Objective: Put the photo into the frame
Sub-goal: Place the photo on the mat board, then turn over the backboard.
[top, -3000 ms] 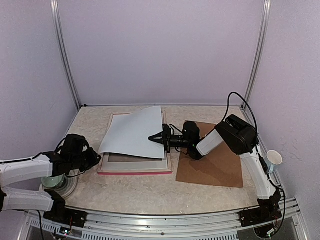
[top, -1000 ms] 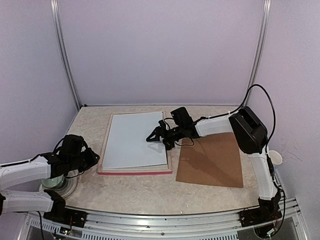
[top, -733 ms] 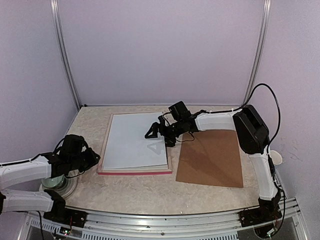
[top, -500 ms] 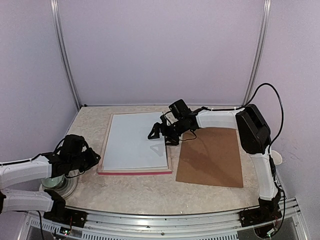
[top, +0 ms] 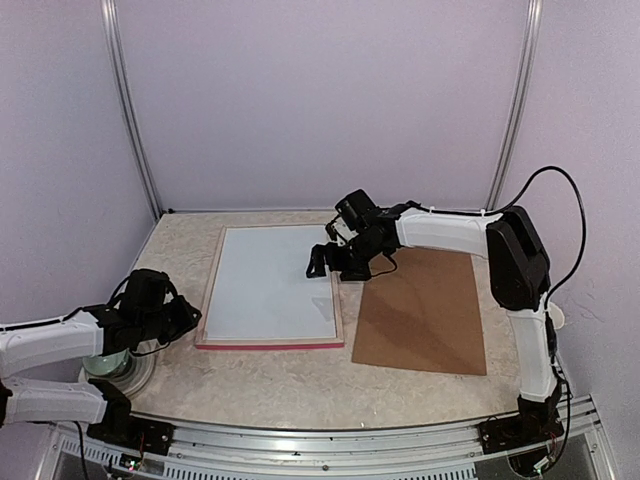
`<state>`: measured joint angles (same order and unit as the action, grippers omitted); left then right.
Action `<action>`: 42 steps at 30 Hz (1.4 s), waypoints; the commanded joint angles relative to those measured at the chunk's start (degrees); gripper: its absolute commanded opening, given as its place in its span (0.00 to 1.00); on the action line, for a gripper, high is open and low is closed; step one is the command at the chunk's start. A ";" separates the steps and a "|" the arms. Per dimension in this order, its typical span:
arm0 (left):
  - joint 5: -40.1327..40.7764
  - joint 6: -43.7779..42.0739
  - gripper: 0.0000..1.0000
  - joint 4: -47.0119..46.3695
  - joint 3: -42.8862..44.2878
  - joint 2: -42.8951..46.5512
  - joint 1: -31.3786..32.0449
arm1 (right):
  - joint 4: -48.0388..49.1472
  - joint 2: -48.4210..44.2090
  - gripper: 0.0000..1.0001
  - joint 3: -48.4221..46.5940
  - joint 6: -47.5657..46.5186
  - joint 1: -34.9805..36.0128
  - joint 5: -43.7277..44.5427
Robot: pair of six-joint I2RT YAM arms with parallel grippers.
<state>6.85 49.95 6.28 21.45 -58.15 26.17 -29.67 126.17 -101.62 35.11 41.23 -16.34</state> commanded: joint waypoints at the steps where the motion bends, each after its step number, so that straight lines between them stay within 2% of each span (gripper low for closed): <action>1: -0.10 -0.22 0.24 -2.62 0.51 -0.34 -0.33 | -5.32 -6.95 0.99 -0.49 -4.94 0.67 13.53; 5: -0.57 -0.55 0.29 -3.84 1.46 -2.17 -0.33 | -5.88 -12.03 0.99 3.24 -6.70 0.49 23.34; 9: -1.58 -0.69 0.37 -5.52 2.24 -4.31 -0.29 | -3.41 -16.06 0.99 8.45 -7.22 -0.37 25.31; 13: -1.54 -0.88 0.55 -5.82 3.28 -5.19 -0.33 | 2.71 -20.17 0.99 16.28 -7.62 -2.21 20.51; 16: -0.93 -1.60 0.73 -5.54 4.65 -5.94 -0.33 | 6.37 -22.65 0.99 20.89 -6.58 -4.25 18.11; 22: 0.29 -2.73 0.98 -5.64 7.85 -7.97 -0.32 | 5.92 -24.29 0.99 22.89 -6.43 -5.67 23.04; 31: 3.24 -2.01 0.99 -5.84 11.89 -13.50 -0.32 | 2.76 -18.21 0.99 16.44 -8.74 -4.25 33.46; 42: 3.10 -1.11 0.99 -9.16 13.69 -18.78 -0.20 | 0.04 -2.42 0.99 0.35 -11.50 1.09 37.79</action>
<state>9.19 48.64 -0.71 33.41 -76.14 26.17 -27.33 118.96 -96.27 25.10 40.03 18.65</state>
